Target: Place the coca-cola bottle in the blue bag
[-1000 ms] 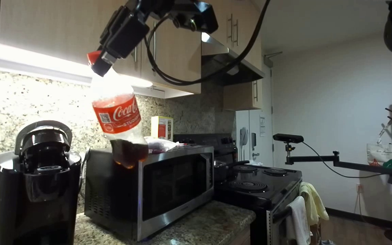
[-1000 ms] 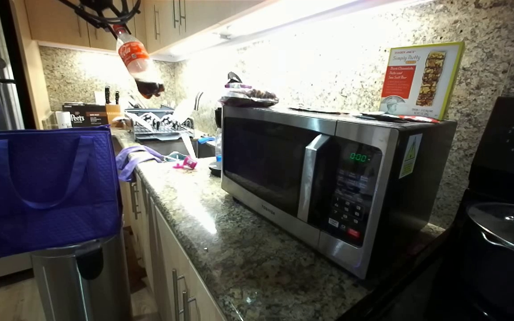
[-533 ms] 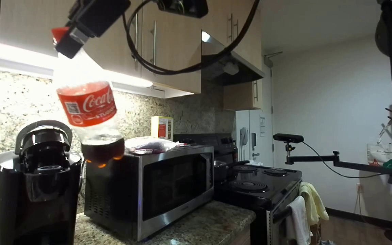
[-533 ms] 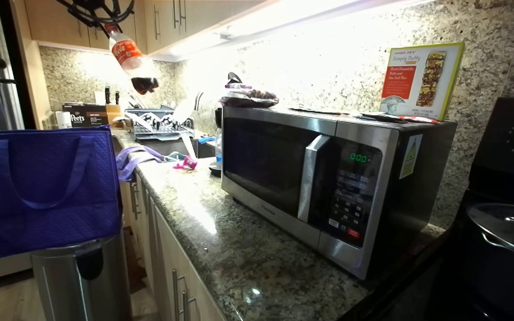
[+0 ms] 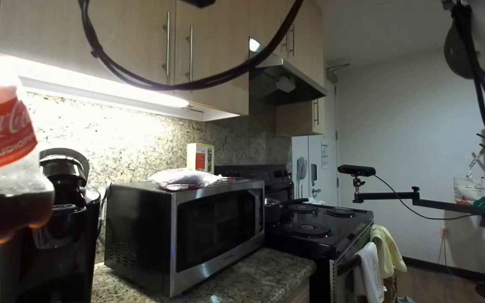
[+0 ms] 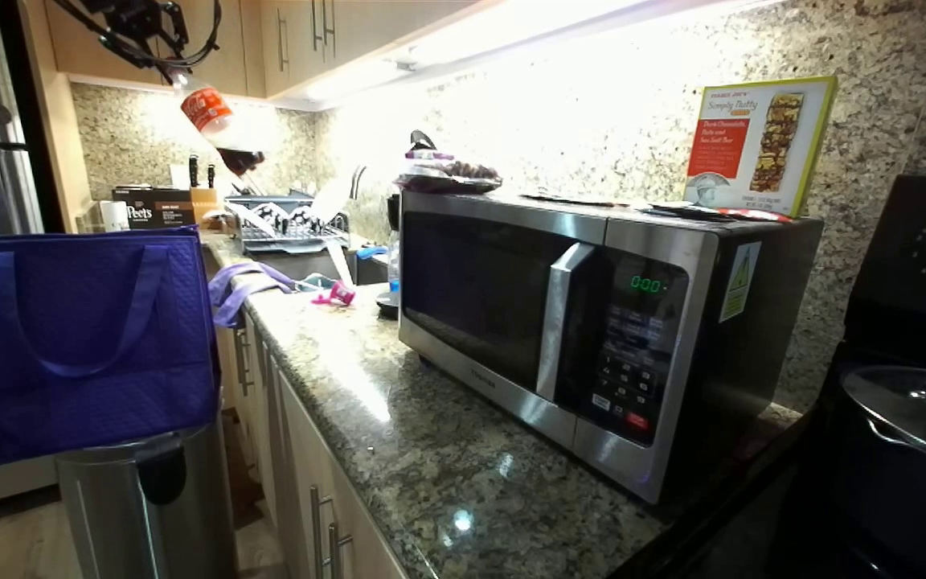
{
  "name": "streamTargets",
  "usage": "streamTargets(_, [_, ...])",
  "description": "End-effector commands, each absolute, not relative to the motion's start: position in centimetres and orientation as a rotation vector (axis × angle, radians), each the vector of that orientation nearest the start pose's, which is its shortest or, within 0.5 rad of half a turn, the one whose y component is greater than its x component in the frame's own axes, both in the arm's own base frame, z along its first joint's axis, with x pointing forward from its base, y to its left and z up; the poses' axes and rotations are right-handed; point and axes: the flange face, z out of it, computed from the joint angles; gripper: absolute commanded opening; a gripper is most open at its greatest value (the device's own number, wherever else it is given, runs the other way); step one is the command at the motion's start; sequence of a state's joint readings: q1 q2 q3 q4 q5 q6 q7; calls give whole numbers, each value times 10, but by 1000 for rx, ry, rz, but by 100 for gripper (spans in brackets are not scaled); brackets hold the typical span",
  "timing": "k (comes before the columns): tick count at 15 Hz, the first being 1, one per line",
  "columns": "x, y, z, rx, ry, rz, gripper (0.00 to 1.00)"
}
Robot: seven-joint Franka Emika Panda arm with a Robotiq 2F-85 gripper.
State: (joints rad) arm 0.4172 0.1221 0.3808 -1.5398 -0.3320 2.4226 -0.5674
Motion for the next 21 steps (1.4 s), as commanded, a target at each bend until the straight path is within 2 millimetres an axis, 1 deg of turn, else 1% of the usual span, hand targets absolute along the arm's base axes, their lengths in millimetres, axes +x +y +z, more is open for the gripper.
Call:
streamTargets(1, [465, 480, 636, -2129, -2152, -1353, 15])
streamTargets(2, [466, 486, 627, -2131, -2168, -1366, 15])
streamTargets(3, [467, 477, 635, -2154, -2151, -1305, 36])
streamTargets(5, [469, 488, 618, -2138, -2169, -1306, 36])
streamTargets(7, [469, 489, 616, -2135, -2172, -1307, 36])
streamTargets(8, [471, 489, 627, -2100, -2173, -1291, 15])
streamTargets(9, [471, 493, 631, -2052, -2150, -1298, 15])
streamTargets(10, [467, 501, 635, -1961, -2139, -1328, 15])
streamTargets(13, [450, 516, 645, -1842, -2162, -1337, 15])
streamTargets(14, [445, 520, 647, -1833, -2149, -1340, 15])
streamTargets(16, [439, 524, 642, -1804, -2091, -1340, 15])
streamTargets(17, [436, 525, 636, -1788, -2048, -1345, 15])
streamTargets(19, [431, 532, 620, -1753, -1981, -1333, 15])
streamTargets(21, [426, 537, 599, -1753, -1940, -1290, 15])
